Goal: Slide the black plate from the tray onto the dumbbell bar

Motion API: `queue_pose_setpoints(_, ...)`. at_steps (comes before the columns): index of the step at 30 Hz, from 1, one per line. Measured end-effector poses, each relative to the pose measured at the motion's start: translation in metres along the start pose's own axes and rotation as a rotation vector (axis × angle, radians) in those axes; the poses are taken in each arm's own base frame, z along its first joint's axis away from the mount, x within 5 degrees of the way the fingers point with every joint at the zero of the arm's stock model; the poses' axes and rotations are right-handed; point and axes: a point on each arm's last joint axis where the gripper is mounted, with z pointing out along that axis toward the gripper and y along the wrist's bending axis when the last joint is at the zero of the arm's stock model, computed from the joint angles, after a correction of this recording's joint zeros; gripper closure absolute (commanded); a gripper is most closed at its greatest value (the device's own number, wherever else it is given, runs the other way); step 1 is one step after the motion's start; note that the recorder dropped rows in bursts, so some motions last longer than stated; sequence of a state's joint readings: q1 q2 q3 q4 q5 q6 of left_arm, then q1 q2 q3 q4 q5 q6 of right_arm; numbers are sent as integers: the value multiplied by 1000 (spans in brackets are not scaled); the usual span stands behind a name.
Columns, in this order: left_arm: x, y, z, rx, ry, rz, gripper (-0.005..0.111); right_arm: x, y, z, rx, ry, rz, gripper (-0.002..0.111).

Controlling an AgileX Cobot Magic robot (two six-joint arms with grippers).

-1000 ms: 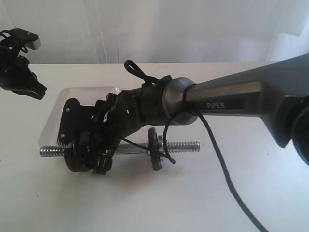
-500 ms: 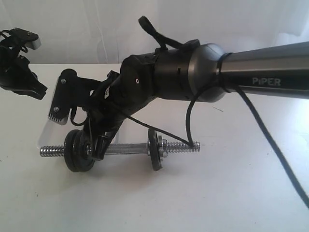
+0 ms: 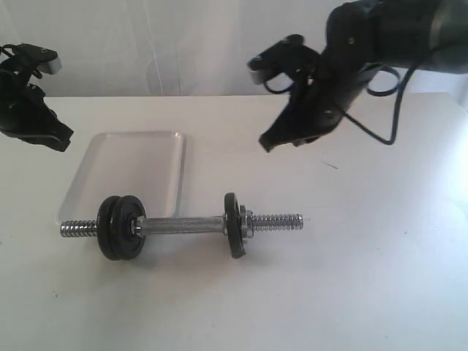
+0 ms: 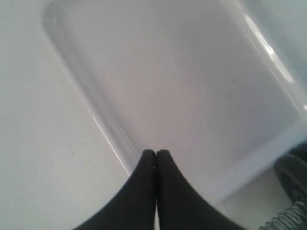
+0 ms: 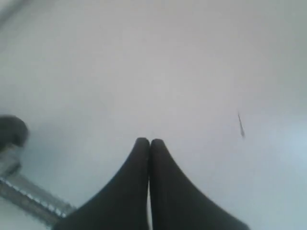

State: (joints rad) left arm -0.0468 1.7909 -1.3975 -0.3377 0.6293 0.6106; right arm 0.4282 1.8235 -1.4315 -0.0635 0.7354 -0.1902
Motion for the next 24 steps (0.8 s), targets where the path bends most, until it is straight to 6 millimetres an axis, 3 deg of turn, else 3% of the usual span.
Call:
queue_pose_setpoints(6, 1, 1, 0, -10, 11, -54, 107, 60, -80, -7, 93, 212, 291, 108)
queue_pose_setpoints(11, 10, 10, -2, -117, 99, -168, 107, 113, -123, -33, 174, 259, 482, 108)
queue_pose_setpoints(17, 30, 21, -10, -298, 273, -254, 107, 146, -126, -51, 213, 256, 598, 108)
queue_pose_setpoints(24, 48, -2, -31, -262, 227, -293, 107, 162, -103, -62, 199, 109, 664, 108)
